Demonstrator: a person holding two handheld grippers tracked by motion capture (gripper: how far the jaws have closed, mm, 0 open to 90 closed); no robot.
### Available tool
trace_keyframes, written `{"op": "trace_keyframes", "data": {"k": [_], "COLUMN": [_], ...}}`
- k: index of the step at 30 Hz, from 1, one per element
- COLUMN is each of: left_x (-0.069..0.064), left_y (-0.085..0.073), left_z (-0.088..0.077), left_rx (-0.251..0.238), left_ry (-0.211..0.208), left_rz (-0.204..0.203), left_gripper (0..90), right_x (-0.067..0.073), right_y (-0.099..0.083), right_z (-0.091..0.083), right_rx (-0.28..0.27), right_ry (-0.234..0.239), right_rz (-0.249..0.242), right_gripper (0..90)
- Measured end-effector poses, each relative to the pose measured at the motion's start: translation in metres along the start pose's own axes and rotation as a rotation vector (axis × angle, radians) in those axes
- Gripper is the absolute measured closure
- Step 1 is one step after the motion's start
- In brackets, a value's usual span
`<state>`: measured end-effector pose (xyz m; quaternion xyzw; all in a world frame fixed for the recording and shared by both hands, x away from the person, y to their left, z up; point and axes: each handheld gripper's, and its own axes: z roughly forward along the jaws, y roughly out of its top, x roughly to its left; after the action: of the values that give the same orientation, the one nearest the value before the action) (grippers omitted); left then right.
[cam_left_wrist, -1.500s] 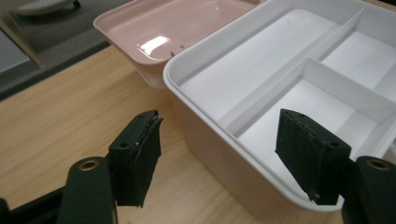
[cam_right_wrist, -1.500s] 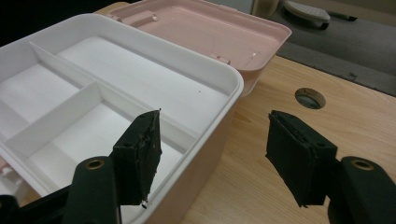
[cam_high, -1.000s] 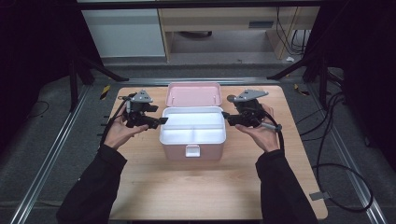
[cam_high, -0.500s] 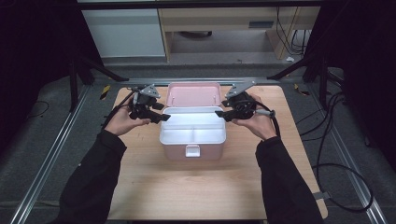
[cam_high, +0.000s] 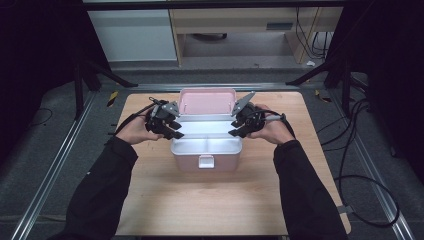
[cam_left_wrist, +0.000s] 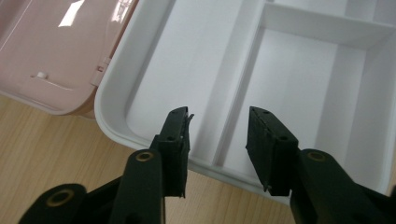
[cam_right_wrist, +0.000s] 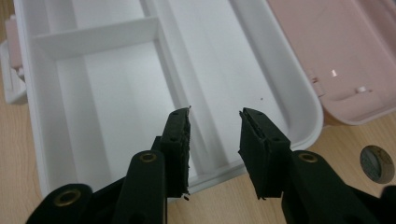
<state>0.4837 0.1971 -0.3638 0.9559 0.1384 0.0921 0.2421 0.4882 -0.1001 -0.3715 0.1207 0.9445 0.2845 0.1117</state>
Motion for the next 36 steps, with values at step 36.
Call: {"op": "trace_keyframes", "data": {"k": [36], "left_x": [0.014], "left_y": [0.017], "left_z": [0.021], "left_rx": [0.173], "left_ry": [-0.124], "left_rz": [0.126], "left_gripper": [84.8], "right_x": [-0.016], "right_y": [0.023], "right_z": [0.021], "right_rx": [0.246], "right_ry": [0.185], "right_rz": [-0.065], "right_gripper": [85.7]}}
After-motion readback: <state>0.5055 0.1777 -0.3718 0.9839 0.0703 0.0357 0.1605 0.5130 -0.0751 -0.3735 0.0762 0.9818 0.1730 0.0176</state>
